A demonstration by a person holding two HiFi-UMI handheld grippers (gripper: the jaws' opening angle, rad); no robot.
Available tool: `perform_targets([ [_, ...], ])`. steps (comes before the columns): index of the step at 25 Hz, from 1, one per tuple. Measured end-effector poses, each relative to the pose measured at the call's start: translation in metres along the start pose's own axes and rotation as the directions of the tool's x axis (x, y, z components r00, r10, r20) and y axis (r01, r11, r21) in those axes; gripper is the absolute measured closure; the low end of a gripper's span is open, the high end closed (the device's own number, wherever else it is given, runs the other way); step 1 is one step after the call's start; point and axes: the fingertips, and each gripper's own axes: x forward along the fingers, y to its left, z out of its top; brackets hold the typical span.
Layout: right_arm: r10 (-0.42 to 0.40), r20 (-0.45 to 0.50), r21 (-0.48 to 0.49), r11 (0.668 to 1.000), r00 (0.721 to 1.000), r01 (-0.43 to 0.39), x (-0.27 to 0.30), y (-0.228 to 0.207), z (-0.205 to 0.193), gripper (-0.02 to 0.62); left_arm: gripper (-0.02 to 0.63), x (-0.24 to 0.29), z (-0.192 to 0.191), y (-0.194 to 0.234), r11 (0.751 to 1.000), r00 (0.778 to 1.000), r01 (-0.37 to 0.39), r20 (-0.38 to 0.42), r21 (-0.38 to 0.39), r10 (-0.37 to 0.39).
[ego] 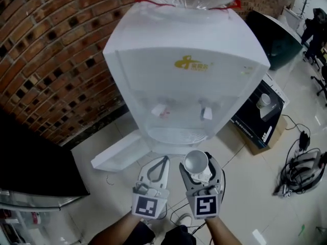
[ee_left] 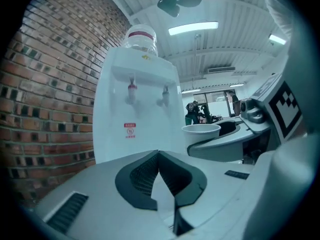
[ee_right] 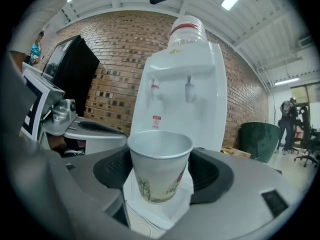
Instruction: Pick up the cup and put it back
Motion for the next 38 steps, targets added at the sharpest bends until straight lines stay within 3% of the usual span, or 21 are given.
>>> perform_targets([
  [9, 0.013, 0.007, 0.043, 0.999, 1.0, -0.013, -0.045, 0.001, 0.169, 0.245, 0.609, -0.012, 0.172, 0.007, 0.999, 1.0, -0.01, 0.013, -0.037, 0.01],
  [15, 0.015, 0.018, 0.045, 0.999, 1.0, -0.016, -0.074, -0.003, 0.281, 0.245, 0.609, -0.016, 0.287, 0.017, 1.0, 1.0, -0.01, 0.02, -0.003, 0.01],
  [22, 0.022, 0.052, 0.05, 0.998, 0.998, -0.025, -0.095, -0.002, 0.395, 0.245, 0.609, -0.025, 0.408, 0.051, 0.998, 0.994, -0.055, 0.097, -0.001, 0.055],
  [29, -0.006, 0.086, 0.124, 0.992, 0.996, -0.005, -0.106, 0.009, 0.466, 0.245, 0.609, -0.043, 0.461, 0.069, 0.999, 0.993, -0.055, 0.102, 0.002, 0.054],
  [38, -0.075, 0.075, 0.136, 0.989, 0.994, 0.065, -0.12, 0.022, 0.475, 0.245, 0.609, -0.061, 0.479, 0.068, 1.0, 0.991, -0.015, 0.134, -0.026, 0.018],
])
